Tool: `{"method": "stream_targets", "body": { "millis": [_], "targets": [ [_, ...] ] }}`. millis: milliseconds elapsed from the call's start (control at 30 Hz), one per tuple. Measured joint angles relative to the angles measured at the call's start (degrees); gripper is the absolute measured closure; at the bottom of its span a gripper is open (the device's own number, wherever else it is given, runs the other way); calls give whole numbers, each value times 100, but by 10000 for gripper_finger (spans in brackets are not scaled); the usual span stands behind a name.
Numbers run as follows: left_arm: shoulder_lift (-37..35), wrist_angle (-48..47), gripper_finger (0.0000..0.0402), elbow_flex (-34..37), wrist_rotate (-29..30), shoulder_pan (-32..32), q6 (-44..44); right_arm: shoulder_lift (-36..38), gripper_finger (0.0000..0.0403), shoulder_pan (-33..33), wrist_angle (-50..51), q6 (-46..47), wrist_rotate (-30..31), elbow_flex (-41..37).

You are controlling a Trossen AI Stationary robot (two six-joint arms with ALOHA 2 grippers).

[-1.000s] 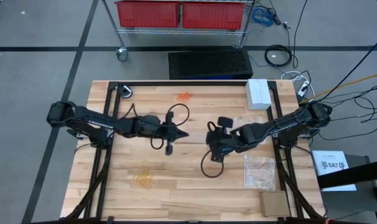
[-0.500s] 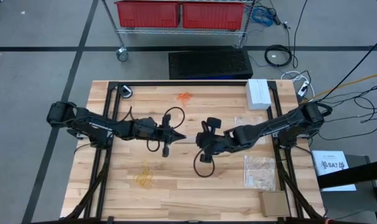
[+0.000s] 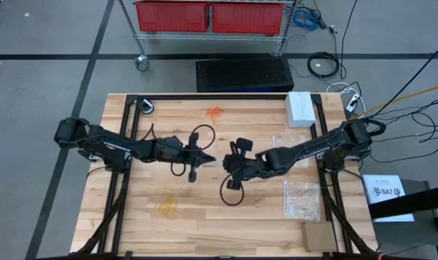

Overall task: Sort rubber bands
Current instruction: Open the top right zip bag

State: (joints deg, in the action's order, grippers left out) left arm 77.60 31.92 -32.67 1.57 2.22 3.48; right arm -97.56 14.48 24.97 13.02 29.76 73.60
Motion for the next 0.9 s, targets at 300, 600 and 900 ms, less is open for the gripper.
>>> {"method": "stream_targets", "body": {
  "millis": [300,600,900],
  "targets": [
    [2,24,401,0,209,0,-128,-110,403,181,-71,366,44,1],
    [2,-162,402,0,209,43,-170,-11,403,121,126,202,359,0],
    [4,-93,402,0,216,43,-215,-11,403,136,320,261,432,2]
  ]
}}
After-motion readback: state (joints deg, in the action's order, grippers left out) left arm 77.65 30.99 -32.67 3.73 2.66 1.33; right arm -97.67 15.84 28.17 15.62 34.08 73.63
